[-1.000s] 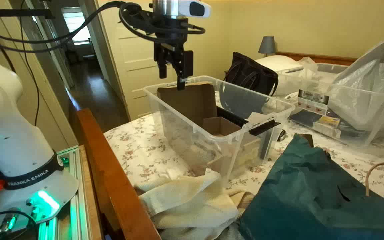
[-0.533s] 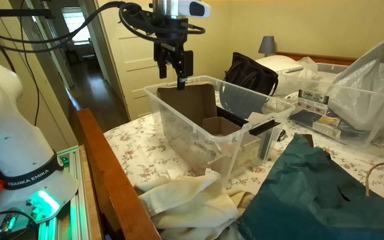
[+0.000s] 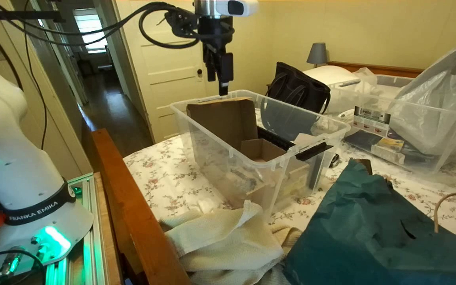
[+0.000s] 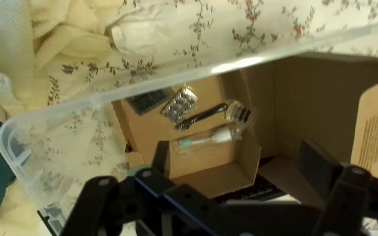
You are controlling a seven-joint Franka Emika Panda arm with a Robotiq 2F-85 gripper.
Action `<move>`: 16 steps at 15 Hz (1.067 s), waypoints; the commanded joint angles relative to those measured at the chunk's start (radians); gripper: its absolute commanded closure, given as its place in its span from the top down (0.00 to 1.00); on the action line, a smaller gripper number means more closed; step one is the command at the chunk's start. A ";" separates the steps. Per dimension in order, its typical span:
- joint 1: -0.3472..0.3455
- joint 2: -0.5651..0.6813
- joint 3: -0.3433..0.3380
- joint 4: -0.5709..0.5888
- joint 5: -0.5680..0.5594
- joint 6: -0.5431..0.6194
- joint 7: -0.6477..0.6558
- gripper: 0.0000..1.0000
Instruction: Take the white object out of the plastic box
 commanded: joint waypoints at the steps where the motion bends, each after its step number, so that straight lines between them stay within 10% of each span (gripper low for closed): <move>1: -0.009 0.130 0.079 0.057 -0.007 0.191 0.223 1.00; 8: -0.008 0.316 0.104 0.076 -0.245 0.488 0.705 1.00; 16: 0.002 0.299 0.095 0.048 -0.205 0.474 0.644 1.00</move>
